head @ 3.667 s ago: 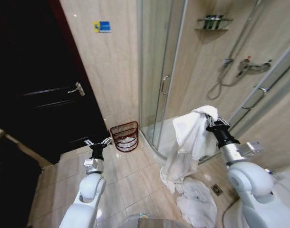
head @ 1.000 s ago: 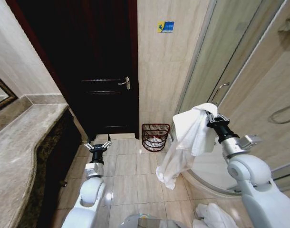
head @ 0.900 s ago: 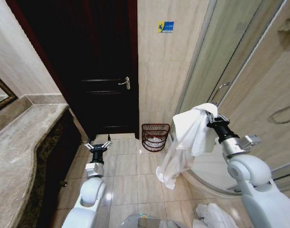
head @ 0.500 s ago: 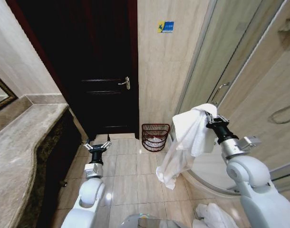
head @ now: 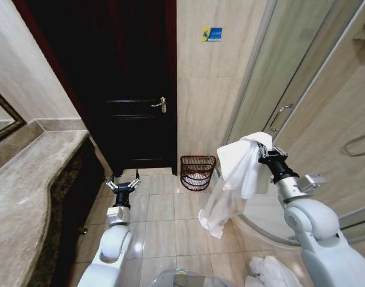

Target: Discard the used towel into the hamper.

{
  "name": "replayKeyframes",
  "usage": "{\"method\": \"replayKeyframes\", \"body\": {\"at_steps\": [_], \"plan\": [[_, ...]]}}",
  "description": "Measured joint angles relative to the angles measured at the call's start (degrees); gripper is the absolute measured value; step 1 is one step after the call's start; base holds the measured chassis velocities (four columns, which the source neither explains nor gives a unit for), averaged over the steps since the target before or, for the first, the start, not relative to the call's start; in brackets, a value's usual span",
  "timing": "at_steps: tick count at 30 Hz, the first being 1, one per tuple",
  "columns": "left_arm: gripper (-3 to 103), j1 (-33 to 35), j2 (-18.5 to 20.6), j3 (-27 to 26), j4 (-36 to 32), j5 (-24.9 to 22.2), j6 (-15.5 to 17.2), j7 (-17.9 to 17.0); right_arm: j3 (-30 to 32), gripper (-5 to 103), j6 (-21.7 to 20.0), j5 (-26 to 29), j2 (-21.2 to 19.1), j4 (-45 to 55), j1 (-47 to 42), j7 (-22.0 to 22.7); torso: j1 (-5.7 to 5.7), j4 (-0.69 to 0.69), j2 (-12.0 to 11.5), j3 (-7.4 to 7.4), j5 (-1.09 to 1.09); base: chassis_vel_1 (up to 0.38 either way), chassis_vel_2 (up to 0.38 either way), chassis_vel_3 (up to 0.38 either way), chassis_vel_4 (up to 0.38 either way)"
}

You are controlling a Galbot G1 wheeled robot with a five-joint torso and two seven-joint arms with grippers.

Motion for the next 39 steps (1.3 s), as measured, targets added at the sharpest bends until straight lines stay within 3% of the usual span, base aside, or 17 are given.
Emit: {"method": "replayKeyframes", "body": {"at_steps": [16, 39], "plan": [[100, 0.53, 0.08, 0.15, -0.16, -0.01, -0.39, 0.1, 0.18, 6, 0.5, -0.24, 0.84, -0.01, -0.54, 0.06, 0.0, -0.02, 0.0, 0.0, 0.0, 0.045, 0.101, -0.036, -0.095], [100, 2.03, -0.22, 0.27, -0.86, 0.95, -1.23, 0.2, 0.13, 6, 1.06, -2.38, 2.4, 1.02, -2.05, -0.48, 0.03, -0.01, -0.02, 0.01, 0.0, -0.144, 0.157, 0.141, -0.158]]}}
